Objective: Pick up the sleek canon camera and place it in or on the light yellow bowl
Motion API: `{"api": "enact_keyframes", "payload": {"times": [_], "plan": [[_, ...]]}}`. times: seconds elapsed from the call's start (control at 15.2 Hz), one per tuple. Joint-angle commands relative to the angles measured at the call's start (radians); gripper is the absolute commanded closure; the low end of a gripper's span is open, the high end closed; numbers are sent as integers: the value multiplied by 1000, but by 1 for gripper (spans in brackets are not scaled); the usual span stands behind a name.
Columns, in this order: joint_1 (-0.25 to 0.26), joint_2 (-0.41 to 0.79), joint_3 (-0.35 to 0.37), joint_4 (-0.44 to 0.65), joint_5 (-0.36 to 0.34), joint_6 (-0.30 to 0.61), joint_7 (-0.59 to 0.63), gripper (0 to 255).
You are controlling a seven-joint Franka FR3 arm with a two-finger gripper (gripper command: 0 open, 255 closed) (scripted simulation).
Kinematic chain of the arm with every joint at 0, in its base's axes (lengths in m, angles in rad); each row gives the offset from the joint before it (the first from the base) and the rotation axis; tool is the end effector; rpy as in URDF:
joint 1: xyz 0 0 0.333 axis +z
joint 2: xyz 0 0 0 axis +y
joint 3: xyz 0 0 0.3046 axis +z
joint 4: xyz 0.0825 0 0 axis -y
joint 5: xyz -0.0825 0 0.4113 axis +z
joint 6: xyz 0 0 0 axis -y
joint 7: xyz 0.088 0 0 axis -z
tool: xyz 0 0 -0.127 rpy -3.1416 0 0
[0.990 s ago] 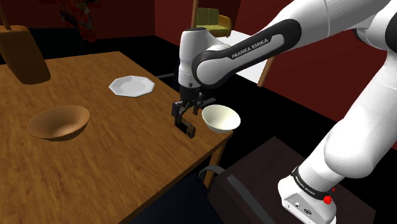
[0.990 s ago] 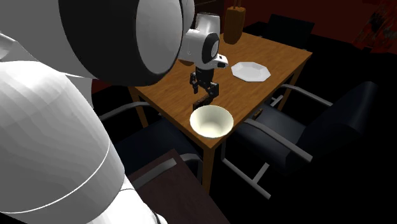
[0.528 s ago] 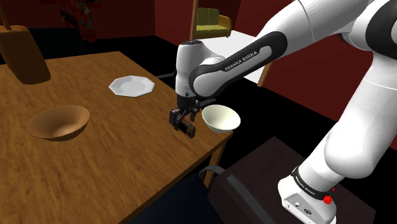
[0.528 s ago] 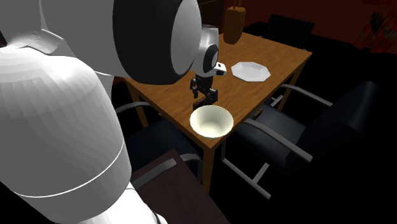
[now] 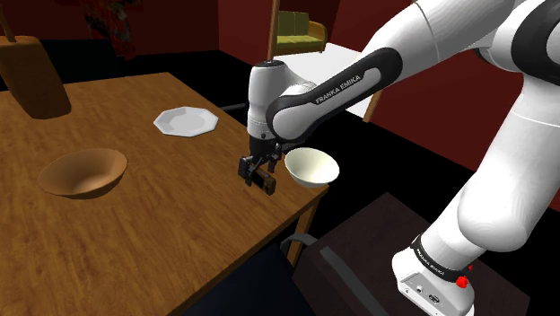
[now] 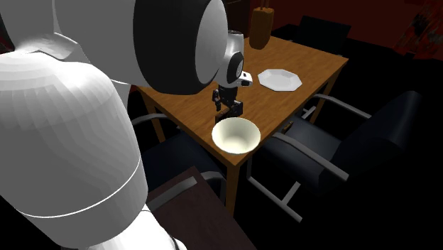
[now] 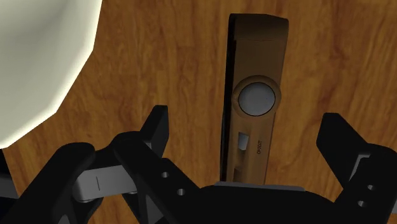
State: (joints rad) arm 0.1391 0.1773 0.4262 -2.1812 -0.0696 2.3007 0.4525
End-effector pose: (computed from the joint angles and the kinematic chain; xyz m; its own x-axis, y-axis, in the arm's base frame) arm 0.4777 0.3023 0.2620 0.9868 0.1552 -0.0459 0.1552 -0.9879 -0.0033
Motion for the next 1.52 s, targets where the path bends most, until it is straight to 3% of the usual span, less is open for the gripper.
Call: {"api": "enact_keyframes", "payload": {"times": [0.0,0.59,1.45], "plan": [[0,0,0,0,0,0,0,255],[0,0,0,0,0,0,0,255],[-11,-107,10,66,59,-162,-39,255]]}}
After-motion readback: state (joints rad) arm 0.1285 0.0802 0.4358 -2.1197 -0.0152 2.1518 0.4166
